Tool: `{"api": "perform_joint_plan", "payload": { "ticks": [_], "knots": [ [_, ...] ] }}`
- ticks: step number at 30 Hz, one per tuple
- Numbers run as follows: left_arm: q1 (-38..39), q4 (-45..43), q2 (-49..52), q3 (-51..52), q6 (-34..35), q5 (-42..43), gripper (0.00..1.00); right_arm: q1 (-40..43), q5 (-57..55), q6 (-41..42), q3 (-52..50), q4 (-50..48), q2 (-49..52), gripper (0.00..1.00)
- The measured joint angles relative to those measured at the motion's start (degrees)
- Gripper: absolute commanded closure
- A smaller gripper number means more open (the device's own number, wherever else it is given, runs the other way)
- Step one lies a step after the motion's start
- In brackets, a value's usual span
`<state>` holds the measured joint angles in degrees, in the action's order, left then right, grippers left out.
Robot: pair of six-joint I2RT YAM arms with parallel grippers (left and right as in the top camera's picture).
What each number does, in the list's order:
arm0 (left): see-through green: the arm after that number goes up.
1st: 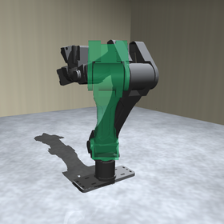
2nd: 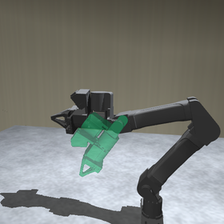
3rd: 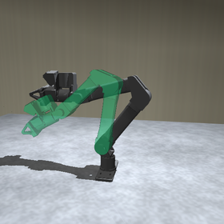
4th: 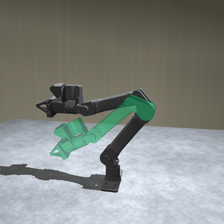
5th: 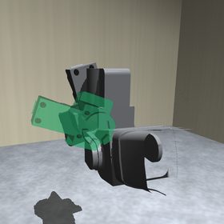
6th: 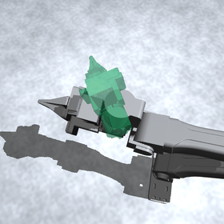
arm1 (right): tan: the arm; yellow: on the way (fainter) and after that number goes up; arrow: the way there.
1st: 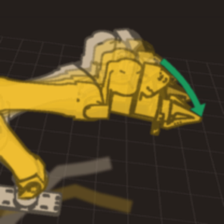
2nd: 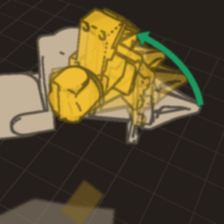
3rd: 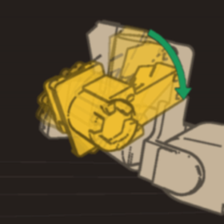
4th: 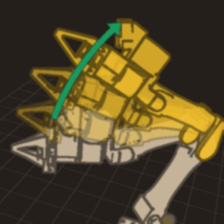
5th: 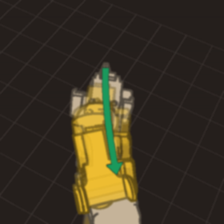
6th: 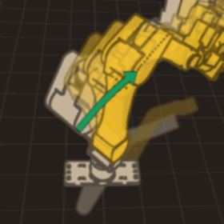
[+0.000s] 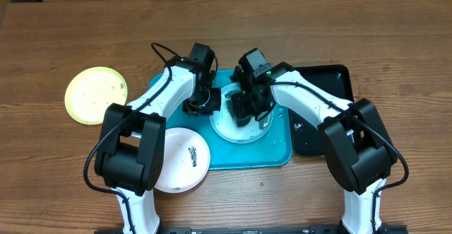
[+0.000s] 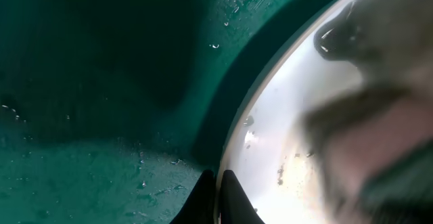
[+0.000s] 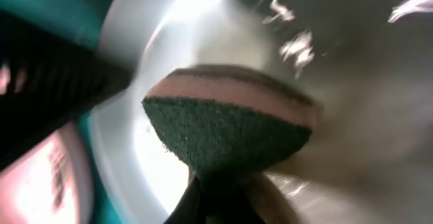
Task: Clean dirty plates on tray and stack at the side
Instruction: 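Return the sponge to the black tray, release it, retract the right arm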
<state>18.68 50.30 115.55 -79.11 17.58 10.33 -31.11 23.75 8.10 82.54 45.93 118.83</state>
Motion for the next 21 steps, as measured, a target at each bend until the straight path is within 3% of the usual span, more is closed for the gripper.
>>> {"api": "perform_joint_plan", "payload": {
  "ticks": [6, 10, 21],
  "knots": [
    [0.0, -0.1, 0.0, 0.0, 0.0, 0.2, 0.96, 4.5, 7.4, -3.0, 7.2, 15.4, 0.0, 0.96],
    [0.0, -0.2, 0.0, 0.0, 0.0, 0.2, 0.96, 9.9, 7.4, -4.9, 11.6, 19.4, -1.4, 0.96],
    [0.0, -0.2, 0.0, 0.0, 0.0, 0.2, 0.95, 21.3, -9.4, -5.1, 11.5, 29.2, -5.6, 0.96]
  ]
}}
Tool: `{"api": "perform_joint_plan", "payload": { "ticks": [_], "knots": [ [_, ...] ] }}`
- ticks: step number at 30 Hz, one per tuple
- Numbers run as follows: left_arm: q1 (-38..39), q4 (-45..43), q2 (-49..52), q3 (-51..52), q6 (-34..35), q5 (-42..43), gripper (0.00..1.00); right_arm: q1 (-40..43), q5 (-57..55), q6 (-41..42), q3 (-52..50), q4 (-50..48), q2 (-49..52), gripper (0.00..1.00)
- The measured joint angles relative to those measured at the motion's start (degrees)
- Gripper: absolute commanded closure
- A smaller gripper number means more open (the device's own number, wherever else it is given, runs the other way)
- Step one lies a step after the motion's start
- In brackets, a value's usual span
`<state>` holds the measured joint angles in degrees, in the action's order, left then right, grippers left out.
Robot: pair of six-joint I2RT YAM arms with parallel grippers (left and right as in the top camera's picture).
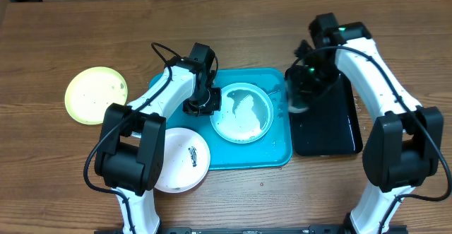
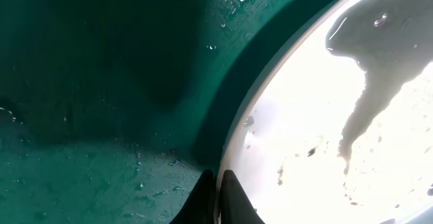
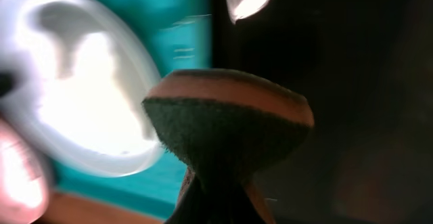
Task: Clean dirty plates on tray and stack at the side
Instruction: 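Return the sponge to the black tray, release it, retract the right arm, then lift the white plate with the left gripper and tilt it over the black tray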
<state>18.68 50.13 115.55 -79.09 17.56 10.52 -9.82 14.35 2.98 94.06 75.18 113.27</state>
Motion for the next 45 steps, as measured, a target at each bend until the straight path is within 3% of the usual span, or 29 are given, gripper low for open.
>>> {"api": "perform_joint_plan", "payload": {
  "ticks": [10, 12, 15, 19, 24, 29, 31, 33, 38, 41, 43, 45],
  "knots": [
    [0.0, 0.0, 0.0, 0.0, 0.0, 0.0, 0.94, 0.8, -14.8, 4.9, -9.3, -6.9, 0.0, 0.95],
    [0.0, 0.0, 0.0, 0.0, 0.0, 0.0, 0.94, 0.8, -15.6, 5.4, -11.2, -8.9, 0.0, 0.77],
    [0.0, 0.0, 0.0, 0.0, 0.0, 0.0, 0.93, 0.8, -16.3, 6.0, -13.3, -10.0, 0.0, 0.60],
    [0.0, 0.0, 0.0, 0.0, -0.2, 0.0, 0.85, 0.8, -16.7, 6.3, -13.7, -9.6, 0.0, 0.33],
    [0.0, 0.0, 0.0, 0.0, -0.2, 0.0, 0.78, 1.7, -16.9, 6.0, -8.3, -4.9, 0.0, 0.27],
    [0.0, 0.0, 0.0, 0.0, -0.2, 0.0, 0.79, 7.0, -18.3, 6.7, 1.2, -2.8, 0.0, 0.21],
    [0.0, 0.0, 0.0, 0.0, -0.2, 0.0, 0.79, 10.5, -18.9, 7.1, 2.5, -3.2, 0.0, 0.15],
    [0.0, -0.4, 0.0, 0.0, -0.2, 0.0, 0.79, 14.6, -19.4, 7.6, 2.6, -3.3, 0.0, 0.00],
    [0.1, -1.8, 0.0, 0.3, -0.2, -0.1, 0.78, 23.1, -20.3, 7.7, 2.6, -3.3, 0.0, 0.00],
    [0.7, -3.1, 0.0, 1.2, -0.1, -0.1, 0.85, 25.7, -20.5, 7.8, 2.6, -4.2, 0.0, 0.00],
    [1.3, -3.3, 0.0, 1.6, 0.2, -0.2, 0.96, 26.8, -20.6, 7.7, 2.6, -5.0, 0.0, 0.00],
    [1.6, -3.3, 0.0, 1.6, 0.0, -0.2, 0.96, 27.6, -20.5, 7.7, 2.6, -5.8, 0.0, 0.00]
  ]
}}
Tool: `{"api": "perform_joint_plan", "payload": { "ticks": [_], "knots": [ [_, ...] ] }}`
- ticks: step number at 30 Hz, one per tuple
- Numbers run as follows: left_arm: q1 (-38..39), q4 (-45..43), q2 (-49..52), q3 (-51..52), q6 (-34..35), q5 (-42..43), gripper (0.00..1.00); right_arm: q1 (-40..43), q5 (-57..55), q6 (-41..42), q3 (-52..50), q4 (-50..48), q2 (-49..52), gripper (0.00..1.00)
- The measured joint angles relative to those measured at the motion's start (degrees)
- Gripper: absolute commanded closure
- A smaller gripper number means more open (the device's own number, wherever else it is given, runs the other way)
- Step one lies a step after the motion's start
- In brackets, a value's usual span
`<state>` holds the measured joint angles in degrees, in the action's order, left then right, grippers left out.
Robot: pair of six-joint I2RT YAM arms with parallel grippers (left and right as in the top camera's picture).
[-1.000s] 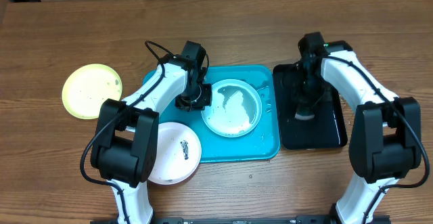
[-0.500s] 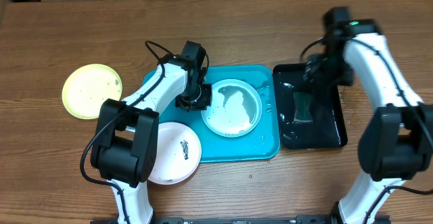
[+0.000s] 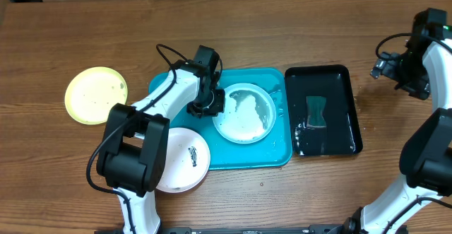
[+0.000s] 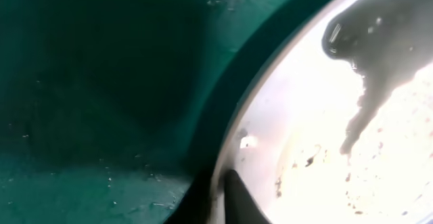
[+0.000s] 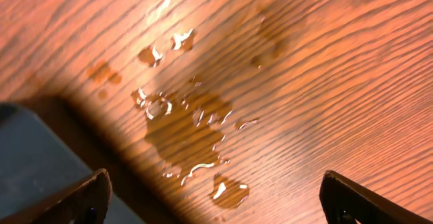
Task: Clean dirty plates on tray and stack at the side
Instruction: 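Lift the white plate with the left gripper and tilt it over the black tray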
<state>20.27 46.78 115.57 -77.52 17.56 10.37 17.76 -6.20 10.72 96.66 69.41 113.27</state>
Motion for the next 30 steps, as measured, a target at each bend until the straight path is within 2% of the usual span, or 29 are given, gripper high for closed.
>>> {"api": "perform_joint_plan", "payload": {
  "ticks": [5, 8, 13, 20, 24, 30],
  "knots": [
    [-0.1, 0.5, 0.0, -0.3, 0.1, 0.2, 0.96, 1.0, 0.0, 0.0, 0.0, -1.4, 0.0, 0.00],
    [-0.5, 4.1, 0.0, -1.4, 0.2, 0.1, 0.96, 1.0, 0.0, 0.0, 0.0, -2.0, 0.0, 0.00],
    [-3.3, 12.5, 0.5, -9.2, 0.1, -0.7, 0.96, 1.0, 0.0, 0.0, 0.0, -2.1, 0.0, 0.00],
    [-6.7, 18.8, 0.5, -22.9, 0.5, -2.1, 0.96, 1.0, 0.0, 0.0, 0.0, -2.1, 0.0, 0.00],
    [-4.5, 19.3, 0.5, -29.1, 1.5, -2.6, 0.96, 1.0, 0.0, 0.0, 0.0, -2.2, 0.0, 0.00],
    [5.2, 14.3, 0.5, -31.4, 3.5, -6.6, 0.96, 1.0, 0.0, 0.0, 0.0, -2.1, 0.0, 0.00]
  ]
}}
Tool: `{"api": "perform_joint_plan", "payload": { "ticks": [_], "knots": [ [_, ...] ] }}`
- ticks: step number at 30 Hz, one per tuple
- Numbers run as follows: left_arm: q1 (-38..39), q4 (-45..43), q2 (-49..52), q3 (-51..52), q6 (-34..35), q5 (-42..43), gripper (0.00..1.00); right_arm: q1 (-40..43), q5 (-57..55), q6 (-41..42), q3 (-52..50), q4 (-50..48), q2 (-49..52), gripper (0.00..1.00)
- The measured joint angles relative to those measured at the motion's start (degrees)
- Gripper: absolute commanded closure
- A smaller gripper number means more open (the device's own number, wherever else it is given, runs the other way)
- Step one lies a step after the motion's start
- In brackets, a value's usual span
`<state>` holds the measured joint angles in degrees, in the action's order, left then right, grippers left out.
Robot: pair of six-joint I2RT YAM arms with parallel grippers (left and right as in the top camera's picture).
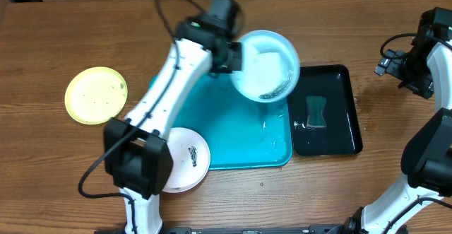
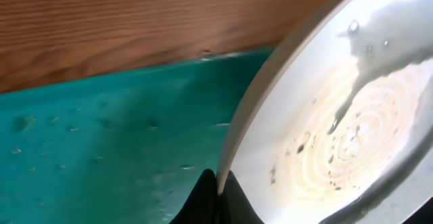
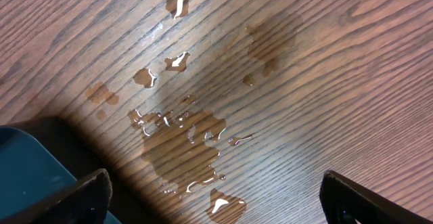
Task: Clean dirty plates on tray and stack at the side
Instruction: 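Lift the white plate with the left gripper and tilt it over the black tray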
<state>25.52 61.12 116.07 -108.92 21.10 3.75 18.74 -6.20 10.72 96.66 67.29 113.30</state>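
My left gripper (image 1: pixel 233 56) is shut on the rim of a wet white plate (image 1: pixel 265 66), holding it tilted in the air over the back right corner of the teal tray (image 1: pixel 233 138). In the left wrist view the plate (image 2: pixel 338 136) still shows specks and a water film, with the gripper (image 2: pixel 218 190) pinching its edge. A pink dirty plate (image 1: pixel 185 159) rests at the tray's front left corner. A yellow plate (image 1: pixel 96 95) lies on the table to the left. My right gripper (image 3: pixel 216 200) stands open over bare wet table at the far right.
A black basin (image 1: pixel 325 110) right of the tray holds water and the green sponge (image 1: pixel 316 111). Water puddles (image 3: pixel 186 146) lie on the wood beside the basin's corner (image 3: pixel 27 163). A cardboard edge runs along the table's back.
My left gripper has lifted the white plate off the tray; it is now tilted in the air, over the tray's back right corner. The right arm has barely moved.
At first my right gripper scrubbed the white plate with the sponge while the left pinched its rim. Then the right held the sponge over the black basin. Later the sponge lay in the basin, the right gripper open far right. Now the left holds the plate aloft.
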Motion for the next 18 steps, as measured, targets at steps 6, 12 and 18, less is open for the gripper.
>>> {"api": "perform_joint_plan", "payload": {
  "ticks": [6, 12, 18],
  "knots": [
    [10.2, -5.2, 0.0, 0.0, -0.3, -6.5, 0.96, 0.0, 0.0, 0.0, 0.0, 0.0, 0.0, 0.00],
    [19.7, -8.5, 0.0, 0.0, -3.3, -19.2, 0.96, 0.0, 0.0, 0.0, 0.0, 0.0, 0.0, 0.00],
    [28.5, -9.8, 0.0, 0.0, -7.9, -37.2, 0.96, 0.0, 0.0, 0.0, 0.0, 0.0, 0.0, 0.00]
  ]
}}
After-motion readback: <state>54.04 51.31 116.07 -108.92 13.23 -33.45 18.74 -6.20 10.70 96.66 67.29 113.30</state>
